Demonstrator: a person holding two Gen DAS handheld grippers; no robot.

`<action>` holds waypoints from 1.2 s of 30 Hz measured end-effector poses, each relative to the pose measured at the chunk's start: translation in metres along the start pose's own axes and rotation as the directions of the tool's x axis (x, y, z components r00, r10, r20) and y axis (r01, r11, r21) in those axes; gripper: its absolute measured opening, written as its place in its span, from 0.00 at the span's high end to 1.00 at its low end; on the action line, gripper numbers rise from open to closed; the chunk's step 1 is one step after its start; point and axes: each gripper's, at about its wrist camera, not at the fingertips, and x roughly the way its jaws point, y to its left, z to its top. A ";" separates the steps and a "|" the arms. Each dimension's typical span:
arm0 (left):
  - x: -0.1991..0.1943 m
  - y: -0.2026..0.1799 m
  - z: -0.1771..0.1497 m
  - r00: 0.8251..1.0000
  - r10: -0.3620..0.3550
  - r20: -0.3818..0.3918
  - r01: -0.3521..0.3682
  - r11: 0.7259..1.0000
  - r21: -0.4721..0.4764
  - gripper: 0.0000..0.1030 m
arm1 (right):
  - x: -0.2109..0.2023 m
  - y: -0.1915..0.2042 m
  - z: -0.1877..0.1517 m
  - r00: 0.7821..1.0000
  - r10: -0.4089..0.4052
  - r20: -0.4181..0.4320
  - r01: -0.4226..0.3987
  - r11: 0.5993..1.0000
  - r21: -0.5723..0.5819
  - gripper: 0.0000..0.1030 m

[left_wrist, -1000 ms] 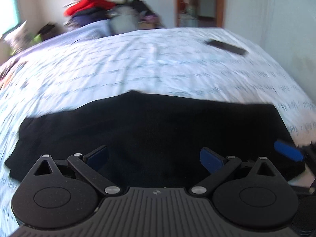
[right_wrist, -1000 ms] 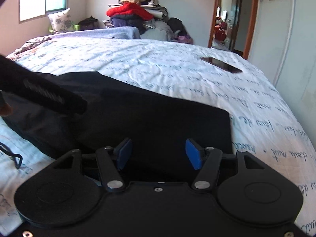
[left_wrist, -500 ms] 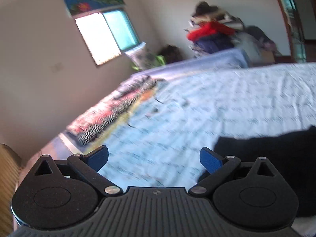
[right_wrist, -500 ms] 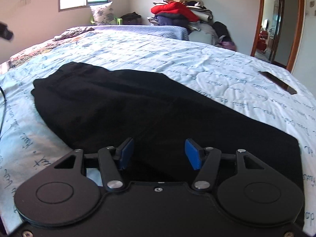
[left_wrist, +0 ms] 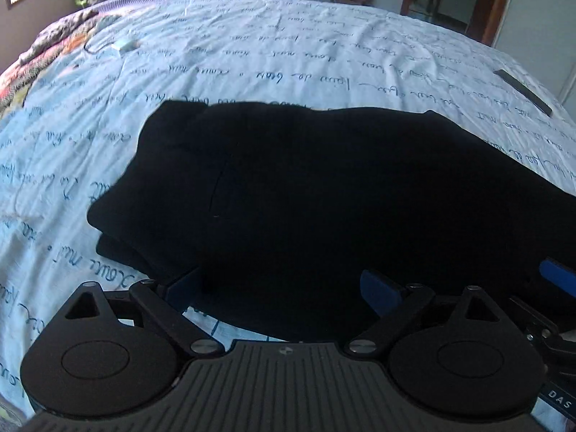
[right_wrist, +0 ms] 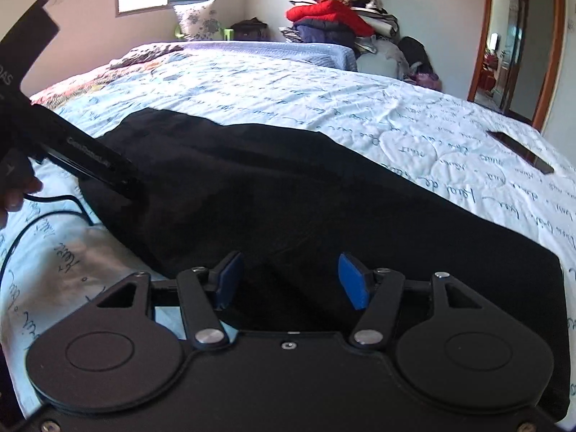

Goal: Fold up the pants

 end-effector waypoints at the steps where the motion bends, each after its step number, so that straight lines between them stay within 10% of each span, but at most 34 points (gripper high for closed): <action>1: -0.006 0.006 -0.003 1.000 0.015 0.017 -0.015 1.000 0.000 0.08 | 0.000 0.003 0.001 1.000 -0.020 0.000 0.020 1.000 -0.012 0.41; 9: -0.087 0.090 -0.009 0.990 0.024 0.139 -0.003 0.989 -0.148 0.06 | -0.007 0.059 0.030 0.989 0.091 0.120 -0.074 0.987 -0.141 0.38; 14: -0.147 0.136 -0.029 0.967 -0.132 0.217 0.186 0.950 -0.250 0.06 | 0.010 0.121 0.059 0.923 0.332 0.194 -0.296 0.936 -0.190 0.35; 16: -0.164 0.150 -0.035 0.940 -0.222 0.258 0.295 0.910 -0.291 0.06 | 0.022 0.146 0.068 0.843 0.511 0.167 -0.499 0.859 -0.114 0.33; 20: -0.190 0.176 -0.042 0.888 -0.291 0.357 0.424 0.820 -0.385 0.05 | 0.015 0.219 0.043 0.570 0.819 -0.067 -0.819 0.560 -0.121 0.33; 22: -0.199 0.185 -0.041 0.889 -0.204 0.411 0.379 0.830 -0.408 0.00 | -0.012 0.256 0.012 0.431 0.870 -0.238 -0.894 0.377 -0.242 0.33; 24: -0.198 0.187 -0.036 0.909 -0.043 0.415 0.237 0.872 -0.429 0.00 | -0.034 0.270 -0.012 0.373 0.868 -0.328 -0.905 0.261 -0.336 0.35; 27: -0.164 0.182 -0.025 0.910 0.222 0.349 -0.065 0.910 -0.409 0.01 | -0.030 0.246 -0.002 0.509 0.813 -0.282 -0.847 0.413 -0.335 0.35; 30: -0.106 0.180 -0.014 0.891 0.388 0.237 -0.302 0.894 -0.330 0.01 | -0.016 0.182 0.033 0.764 0.639 -0.093 -0.636 0.719 -0.279 0.35; 32: -0.070 0.182 -0.013 0.890 0.417 0.183 -0.354 0.886 -0.300 0.05 | -0.014 0.153 0.049 0.893 0.449 0.039 -0.413 0.850 -0.329 0.35; 34: -0.046 0.184 -0.014 0.905 0.399 0.148 -0.337 0.884 -0.323 0.07 | -0.003 0.145 0.058 0.953 0.286 0.102 -0.220 0.882 -0.417 0.35; 36: -0.031 0.188 -0.014 0.934 0.331 0.133 -0.267 0.896 -0.356 0.07 | 0.010 0.148 0.059 0.967 0.224 0.121 -0.136 0.856 -0.498 0.35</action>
